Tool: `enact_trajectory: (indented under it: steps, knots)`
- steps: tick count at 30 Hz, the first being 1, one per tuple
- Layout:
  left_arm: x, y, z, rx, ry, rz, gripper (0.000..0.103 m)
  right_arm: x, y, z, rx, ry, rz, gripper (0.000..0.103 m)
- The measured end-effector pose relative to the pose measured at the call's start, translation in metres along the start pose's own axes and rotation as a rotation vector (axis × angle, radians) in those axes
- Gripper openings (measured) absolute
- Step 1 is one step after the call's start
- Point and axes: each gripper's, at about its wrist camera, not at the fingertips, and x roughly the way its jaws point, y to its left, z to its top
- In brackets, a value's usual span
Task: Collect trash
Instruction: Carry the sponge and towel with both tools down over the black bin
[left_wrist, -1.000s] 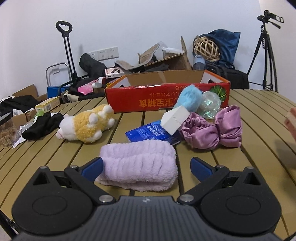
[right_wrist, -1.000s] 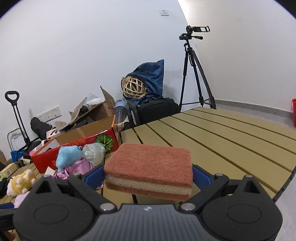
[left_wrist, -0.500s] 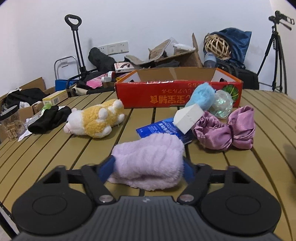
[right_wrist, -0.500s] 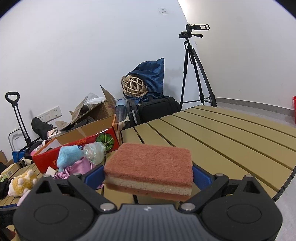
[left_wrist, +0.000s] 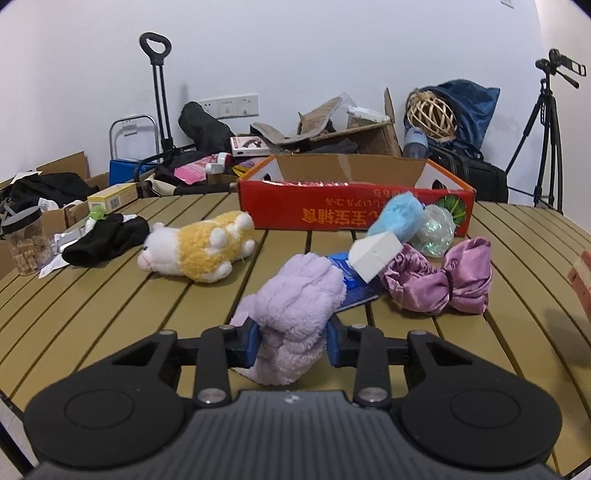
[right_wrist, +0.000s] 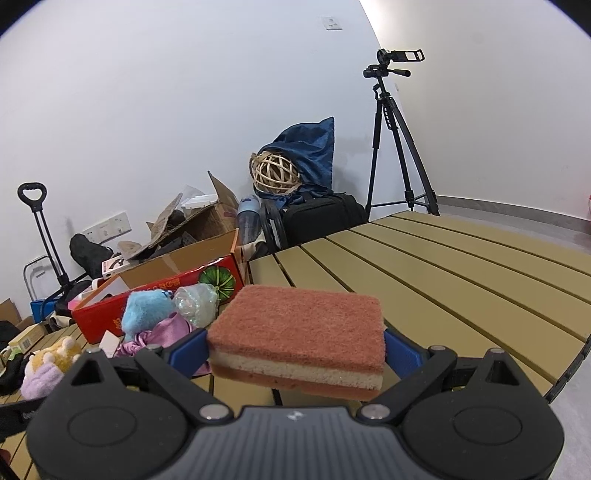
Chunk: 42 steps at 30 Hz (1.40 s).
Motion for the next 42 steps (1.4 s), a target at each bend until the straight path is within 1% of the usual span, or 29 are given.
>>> enact_trajectory:
  steps: [10, 14, 22, 26, 30, 35, 42]
  knots:
    - [-0.031, 0.018, 0.005, -0.043, -0.028, 0.004, 0.034, -0.015, -0.003, 0.001, -0.016, -0.007, 0.027, 0.099]
    - [-0.047, 0.026, 0.003, -0.059, -0.029, -0.002, 0.034, -0.021, -0.004, -0.001, -0.04, -0.002, 0.04, 0.099]
    - [-0.082, 0.039, -0.006, -0.058, -0.043, -0.013, 0.034, -0.048, -0.012, -0.002, -0.083, -0.018, 0.077, 0.099]
    - [-0.103, 0.043, -0.013, -0.043, -0.061, -0.015, 0.034, -0.063, -0.014, -0.003, -0.094, -0.03, 0.106, 0.099]
    - [-0.125, 0.049, -0.023, -0.027, -0.088, -0.001, 0.034, -0.076, -0.017, -0.005, -0.095, -0.036, 0.13, 0.099]
    - [-0.149, 0.061, -0.034, -0.033, -0.092, -0.015, 0.034, -0.091, -0.016, -0.013, -0.101, -0.025, 0.158, 0.099]
    - [-0.174, 0.068, -0.05, -0.006, -0.088, -0.029, 0.034, -0.118, -0.01, -0.029, -0.128, -0.035, 0.173, 0.099]
